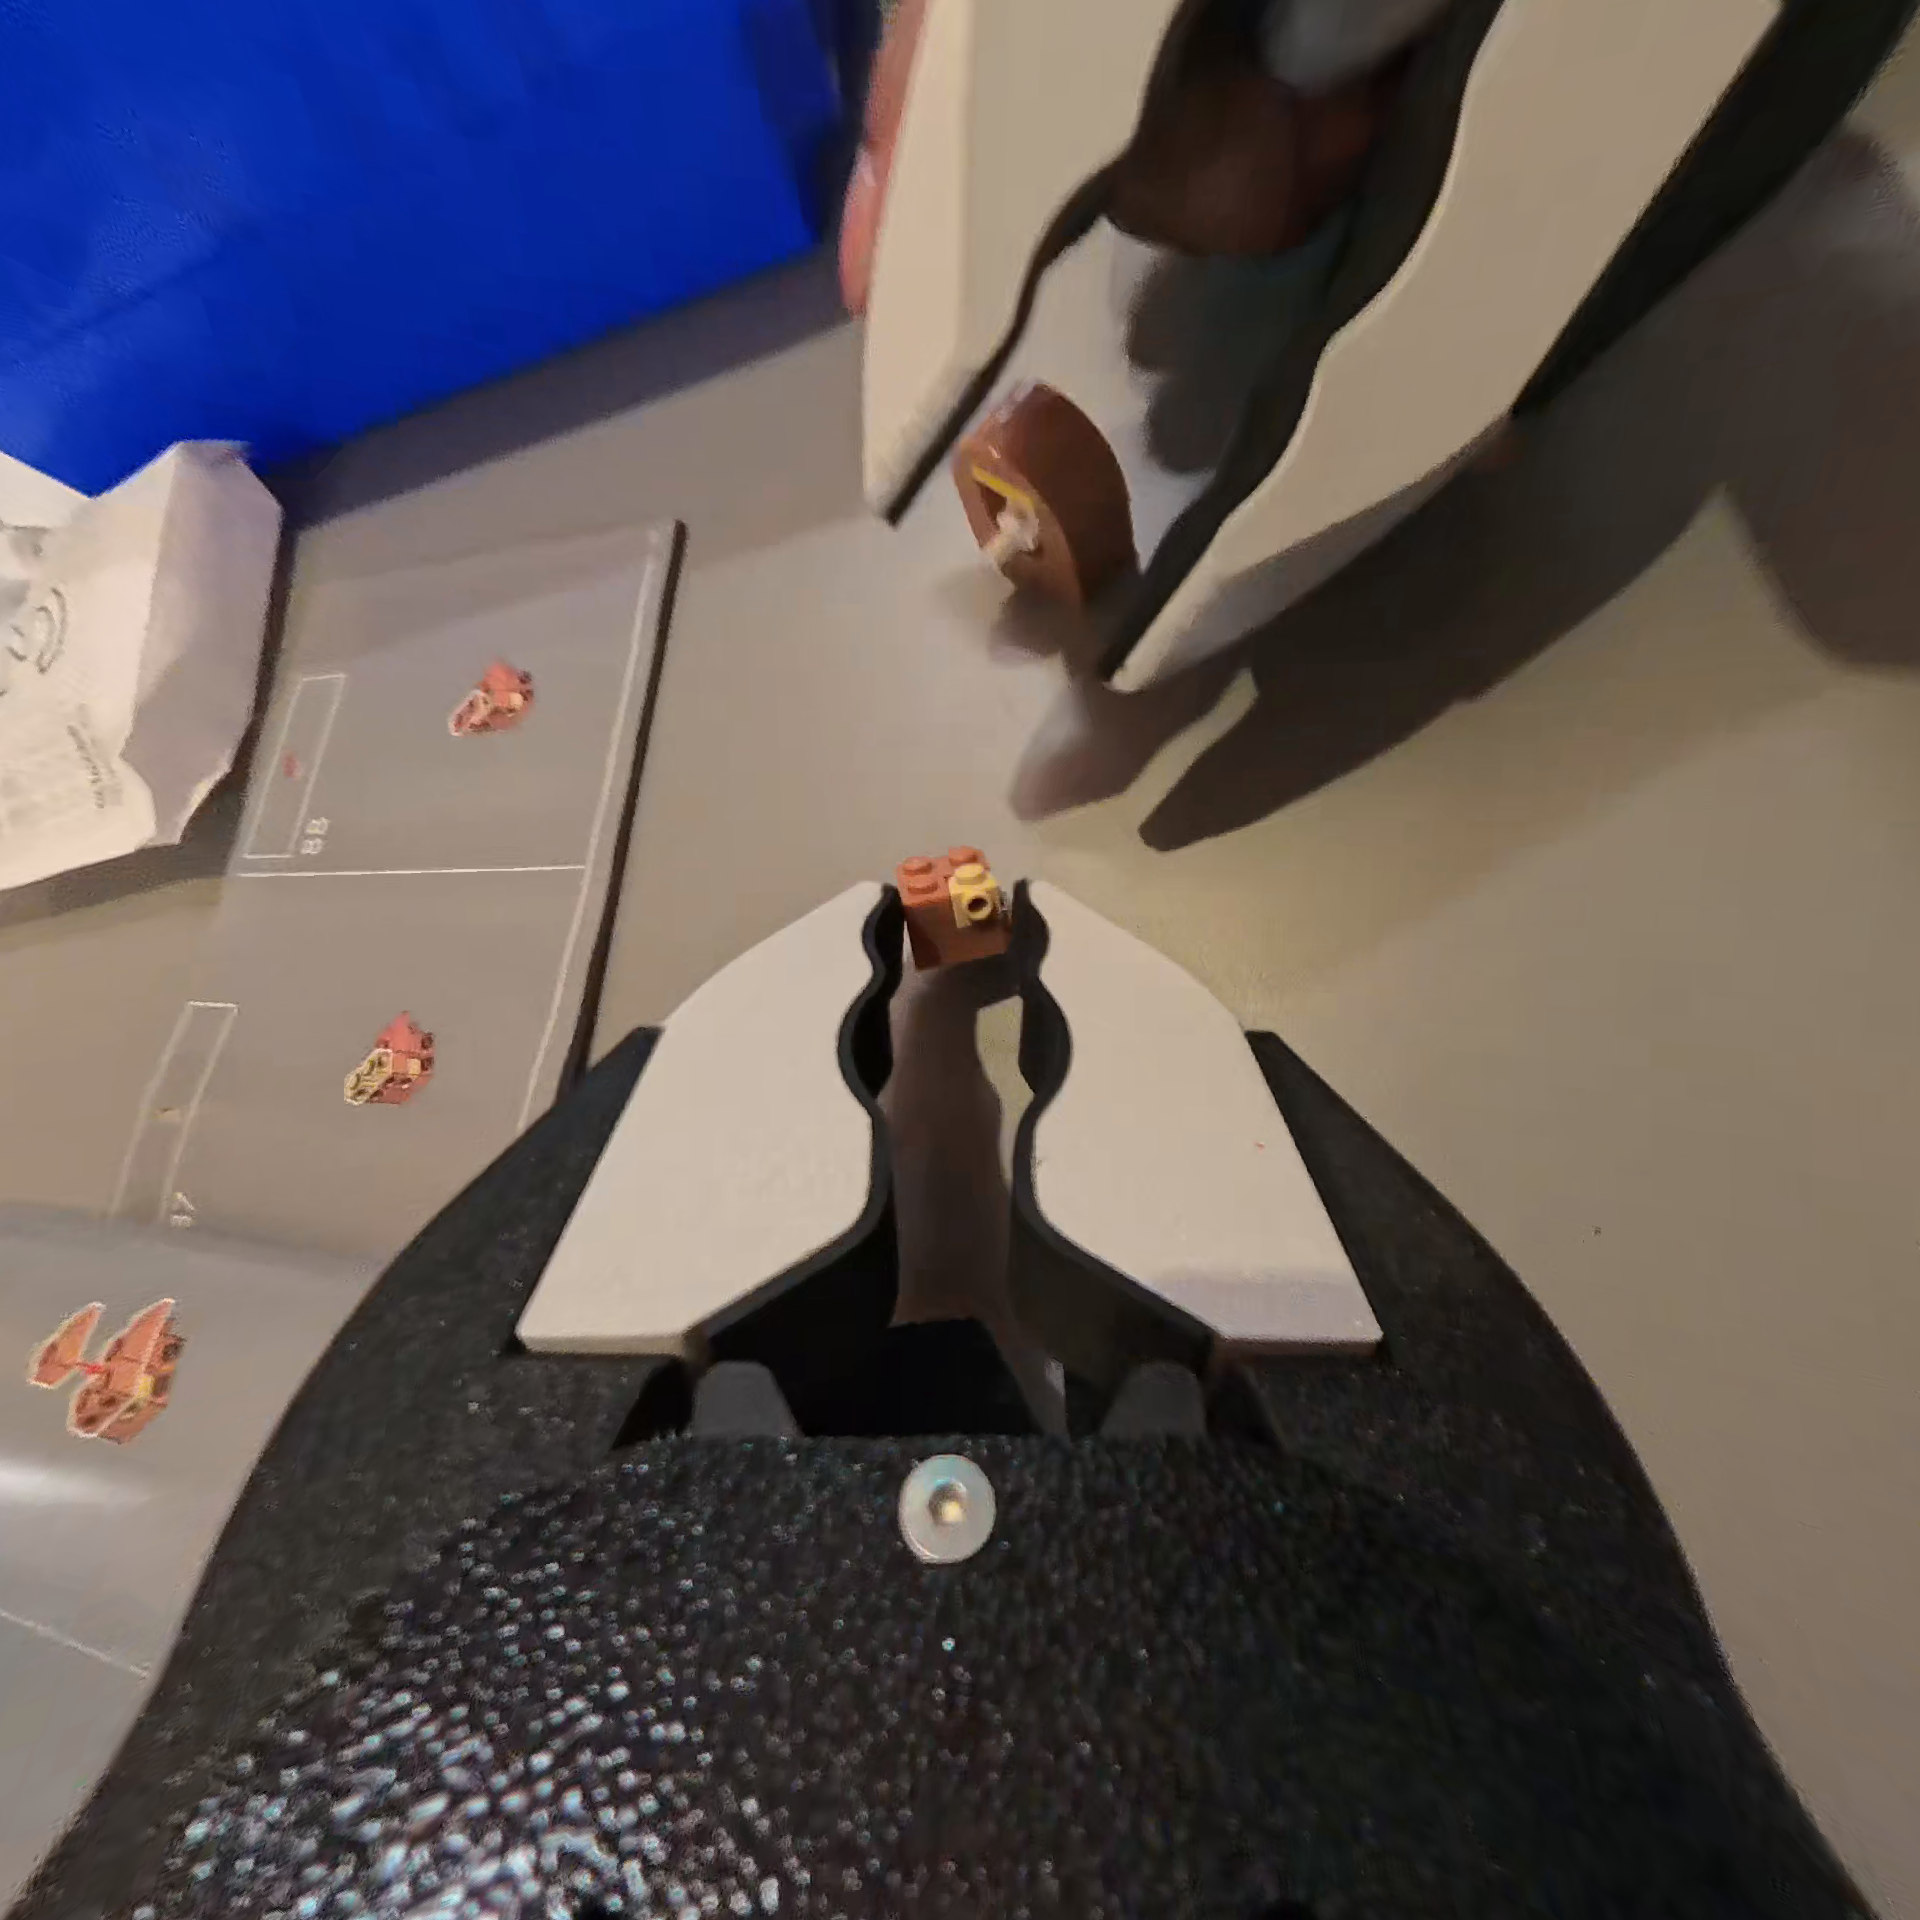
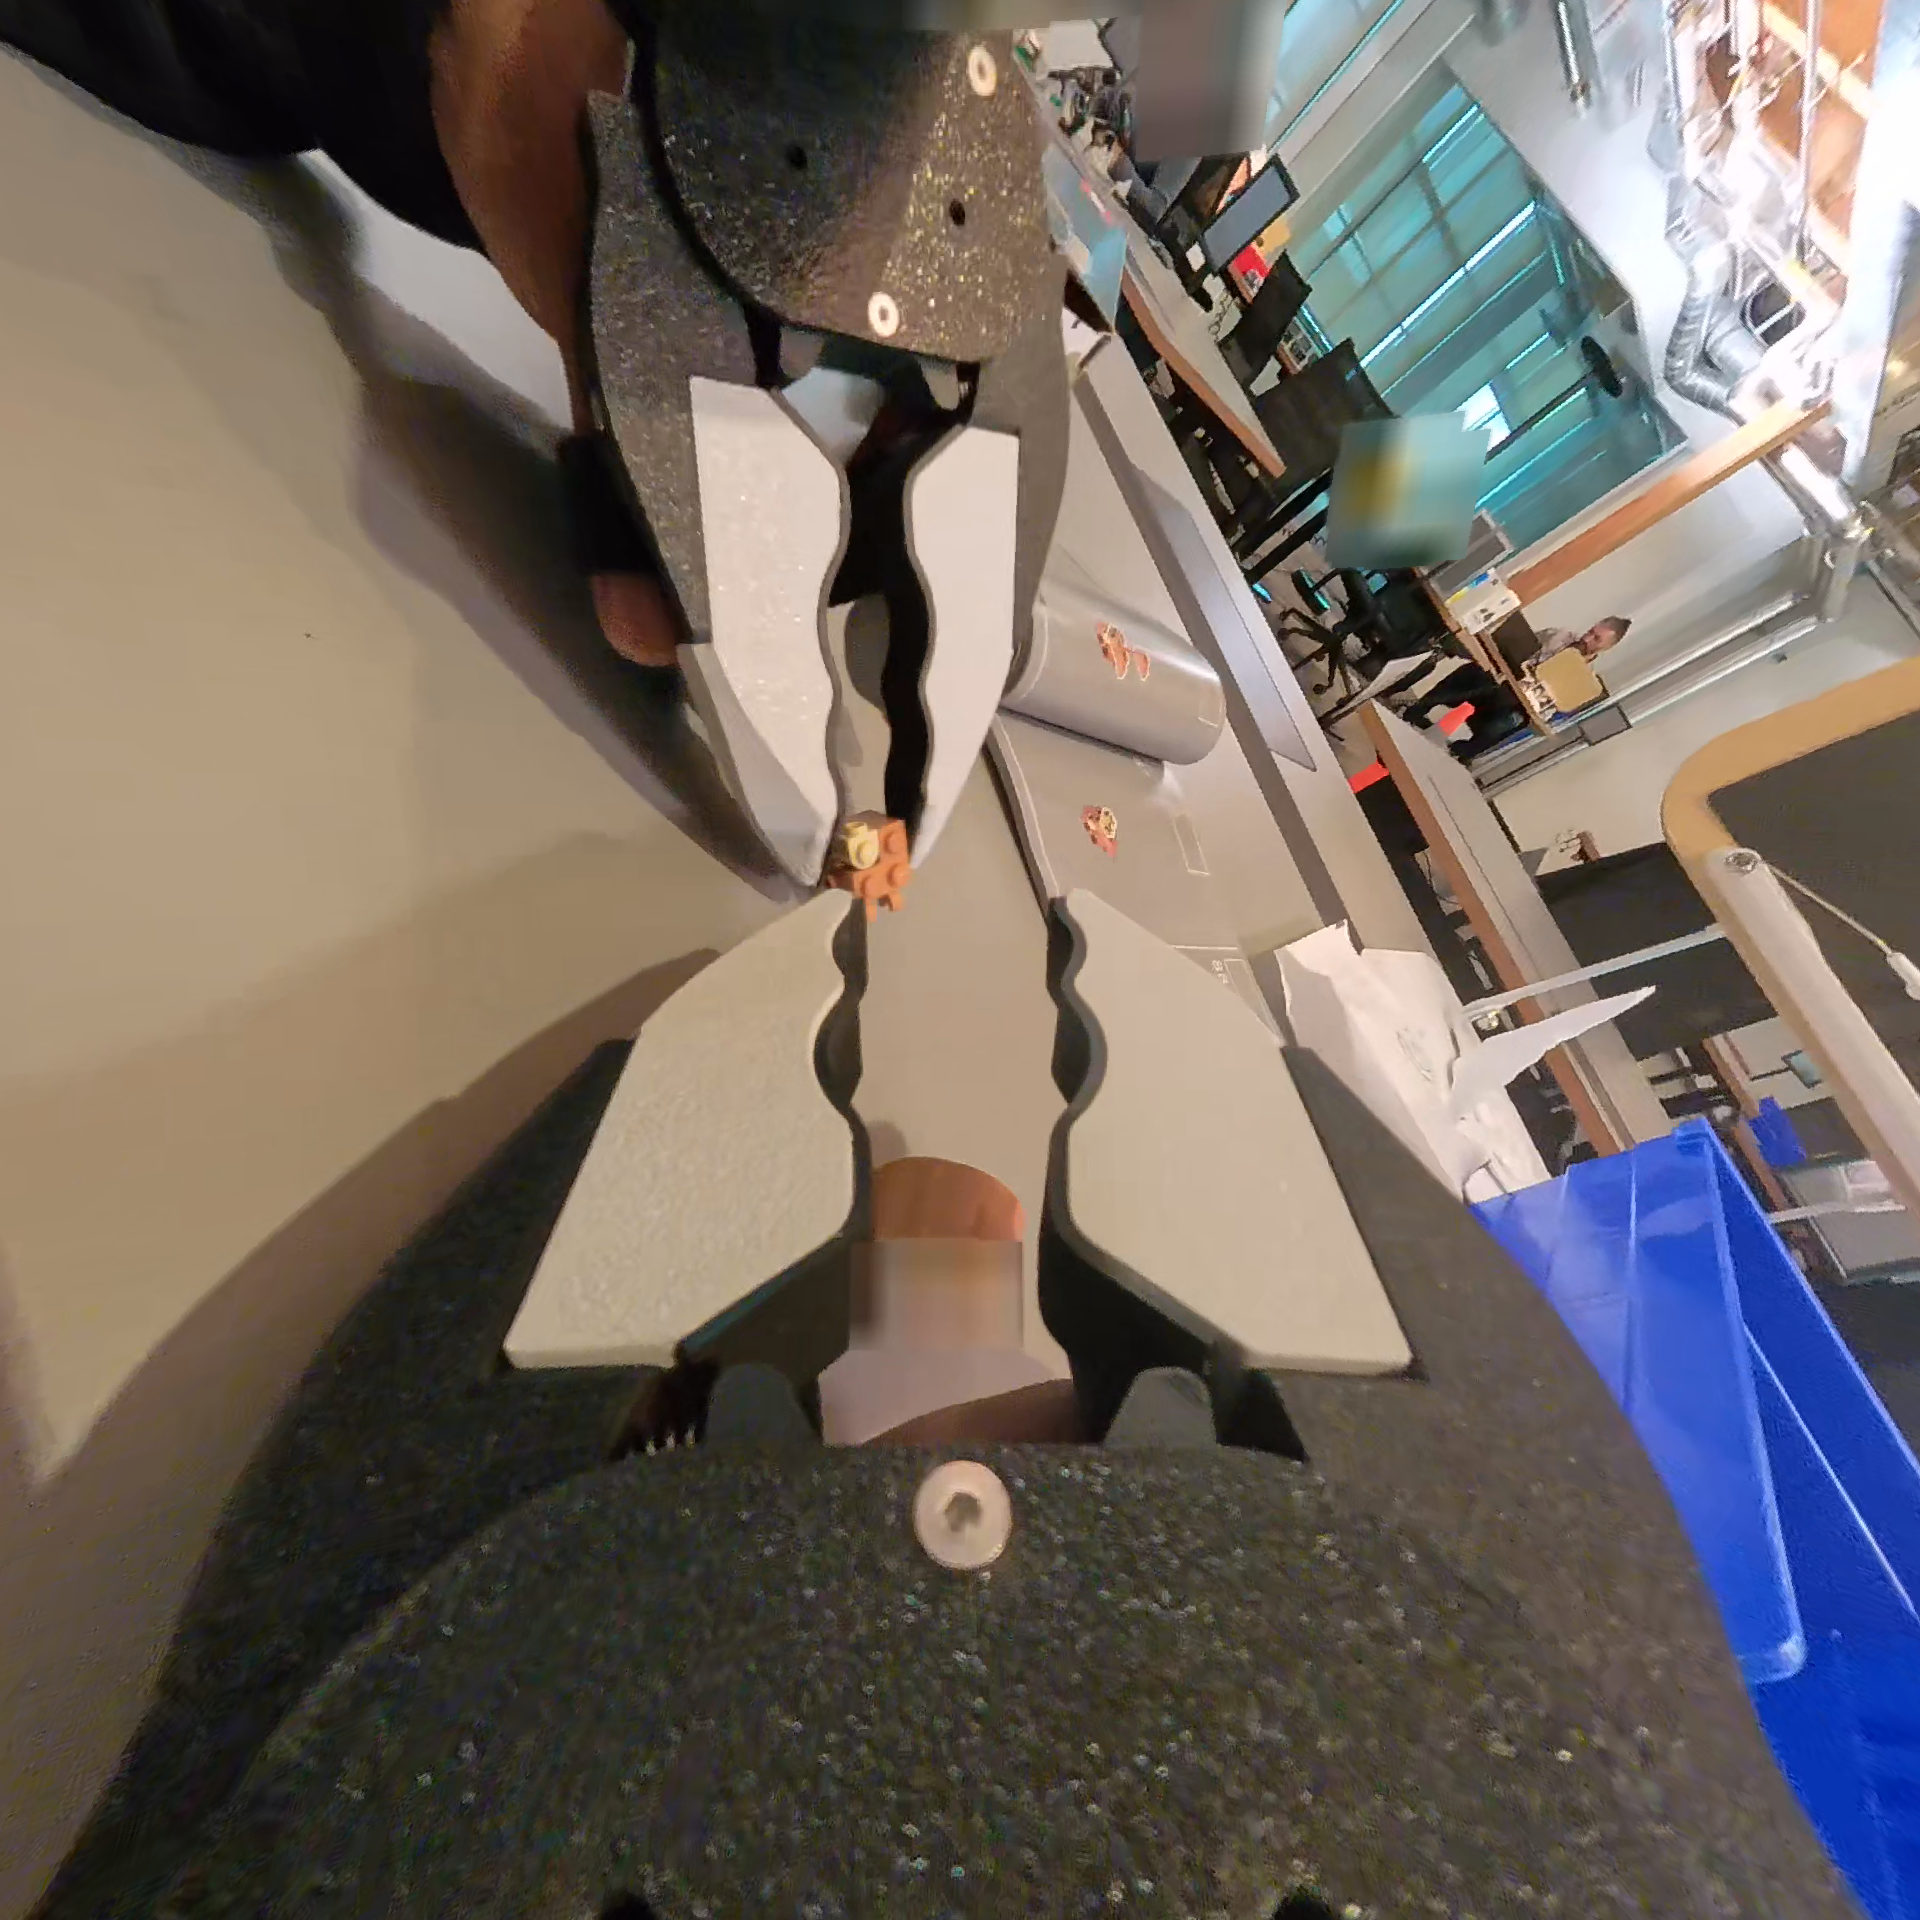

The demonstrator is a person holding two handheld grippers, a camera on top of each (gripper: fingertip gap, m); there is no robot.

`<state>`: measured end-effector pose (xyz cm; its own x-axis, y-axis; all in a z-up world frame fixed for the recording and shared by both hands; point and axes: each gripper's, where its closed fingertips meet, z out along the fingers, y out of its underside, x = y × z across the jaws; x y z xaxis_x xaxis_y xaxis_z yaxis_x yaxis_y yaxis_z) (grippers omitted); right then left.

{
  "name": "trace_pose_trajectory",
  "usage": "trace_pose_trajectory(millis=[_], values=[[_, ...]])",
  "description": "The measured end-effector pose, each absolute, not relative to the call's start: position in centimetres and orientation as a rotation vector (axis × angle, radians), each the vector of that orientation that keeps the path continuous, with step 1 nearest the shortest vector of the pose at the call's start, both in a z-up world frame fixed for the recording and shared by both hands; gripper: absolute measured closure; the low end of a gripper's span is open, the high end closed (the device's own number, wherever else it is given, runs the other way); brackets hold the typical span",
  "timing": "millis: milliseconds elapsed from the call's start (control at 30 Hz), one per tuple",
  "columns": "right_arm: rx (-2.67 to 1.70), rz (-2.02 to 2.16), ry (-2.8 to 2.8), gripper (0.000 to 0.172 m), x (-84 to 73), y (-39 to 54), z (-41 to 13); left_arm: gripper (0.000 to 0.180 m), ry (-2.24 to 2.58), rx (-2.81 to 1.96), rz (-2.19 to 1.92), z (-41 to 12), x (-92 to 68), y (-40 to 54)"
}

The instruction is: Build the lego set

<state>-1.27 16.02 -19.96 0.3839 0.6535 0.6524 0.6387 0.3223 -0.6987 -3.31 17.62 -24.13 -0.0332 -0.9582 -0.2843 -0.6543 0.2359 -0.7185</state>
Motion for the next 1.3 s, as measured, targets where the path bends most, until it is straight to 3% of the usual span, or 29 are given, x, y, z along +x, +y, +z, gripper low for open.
trace_pose_trajectory(millis=[367, 700, 967, 1300], values=[[-1.433, 0.071, -1.217, 0.145, -0.4, 16.8, -20.1, 0.161, 1.828, -1.725, -0.732, -25.2, -5.4, 16.4], [-1.403, 0.122, -1.151, 0.146, -0.1, 16.8, -18.8, 0.134, 1.917, -1.504, -0.746, -24.5, -6.8, 16.9], [-1.421, 0.239, -1.001, 0.148, 1.0, 17.7, -17.2, 0.152, 1.64, -1.246, -0.822, -19.9, -6.2, 18.8], [-1.429, 0.3, -0.959, 0.151, 1.4, 18.1, -16.8, 0.163, 1.7, -1.195, -0.765, -20.5, -6.0, 18.3]])
